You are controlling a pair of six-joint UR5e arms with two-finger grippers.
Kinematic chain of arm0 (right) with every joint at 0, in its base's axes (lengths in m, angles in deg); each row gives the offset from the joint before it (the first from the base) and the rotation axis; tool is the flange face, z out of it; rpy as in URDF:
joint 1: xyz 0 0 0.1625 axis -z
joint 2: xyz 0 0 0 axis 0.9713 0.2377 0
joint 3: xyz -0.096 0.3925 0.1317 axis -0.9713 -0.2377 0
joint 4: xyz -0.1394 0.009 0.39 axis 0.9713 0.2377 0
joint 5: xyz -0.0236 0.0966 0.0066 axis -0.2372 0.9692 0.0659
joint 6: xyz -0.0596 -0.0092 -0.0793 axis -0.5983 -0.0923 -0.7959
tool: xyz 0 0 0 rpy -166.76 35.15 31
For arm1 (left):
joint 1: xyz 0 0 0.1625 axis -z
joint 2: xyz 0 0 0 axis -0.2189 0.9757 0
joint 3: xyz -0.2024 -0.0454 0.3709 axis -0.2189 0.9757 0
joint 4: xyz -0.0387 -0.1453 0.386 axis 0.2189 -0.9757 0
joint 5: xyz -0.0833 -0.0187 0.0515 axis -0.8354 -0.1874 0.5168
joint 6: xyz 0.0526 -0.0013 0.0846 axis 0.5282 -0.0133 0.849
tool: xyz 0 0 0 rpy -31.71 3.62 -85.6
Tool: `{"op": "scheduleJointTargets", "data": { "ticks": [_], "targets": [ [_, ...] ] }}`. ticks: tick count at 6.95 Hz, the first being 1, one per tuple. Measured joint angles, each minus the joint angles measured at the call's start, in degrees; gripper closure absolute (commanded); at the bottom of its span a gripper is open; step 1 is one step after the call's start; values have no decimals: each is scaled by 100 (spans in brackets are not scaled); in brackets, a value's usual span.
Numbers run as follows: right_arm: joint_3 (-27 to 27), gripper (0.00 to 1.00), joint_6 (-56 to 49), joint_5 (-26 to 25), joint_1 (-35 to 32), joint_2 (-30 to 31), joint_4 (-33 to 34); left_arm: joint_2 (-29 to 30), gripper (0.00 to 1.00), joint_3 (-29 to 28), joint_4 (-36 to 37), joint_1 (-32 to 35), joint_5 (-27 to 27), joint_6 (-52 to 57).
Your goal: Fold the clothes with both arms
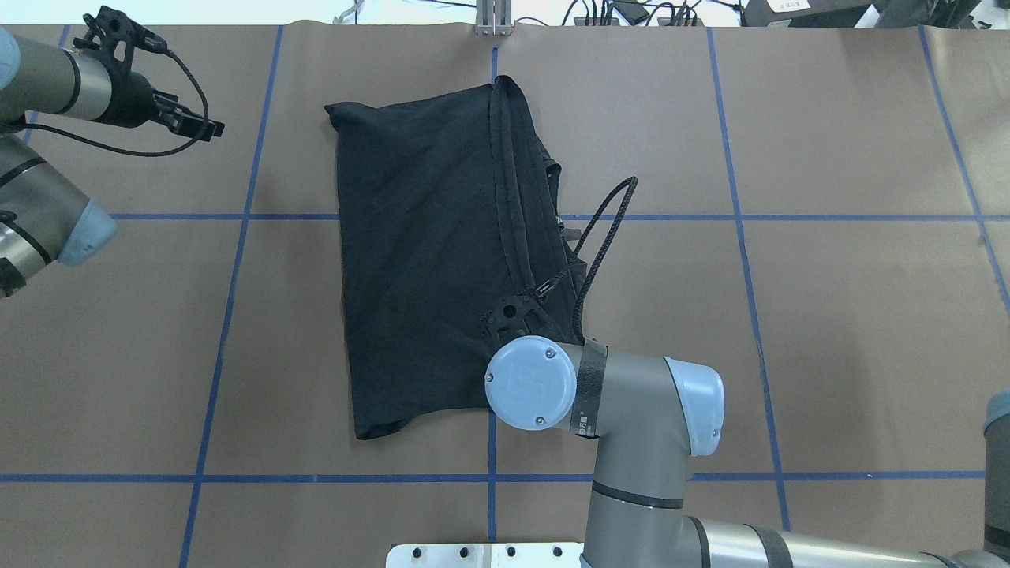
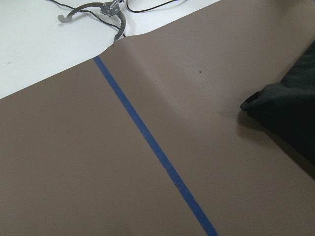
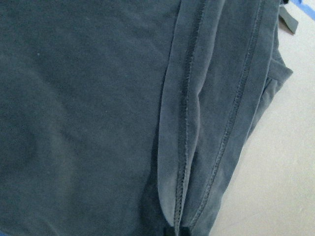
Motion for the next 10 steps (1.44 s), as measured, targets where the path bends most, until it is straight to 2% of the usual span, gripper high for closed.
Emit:
{"op": "scheduleJointTargets", "data": {
  "ticks": [3,5,6,7,8,10],
  "targets": [
    [135,100,112,-4,-45,150,1,0,0,5,0,1,0,0],
    [646,100,514,0,-29,649,-1,0,0,6,0,2,0,-6],
    [843,100,1097,-23,122,830,-5,0,0,6,0,4,2,-6],
    [922,35,1713,-104,365,894,-7,0,0,6,0,6,6,-3],
    [937,0,2133,-205,549,910,-8,0,0,6,0,6,6,-2],
    [934,0,2537,-428,623,926,-33,0,0,12,0,2,1,-10]
  ]
}}
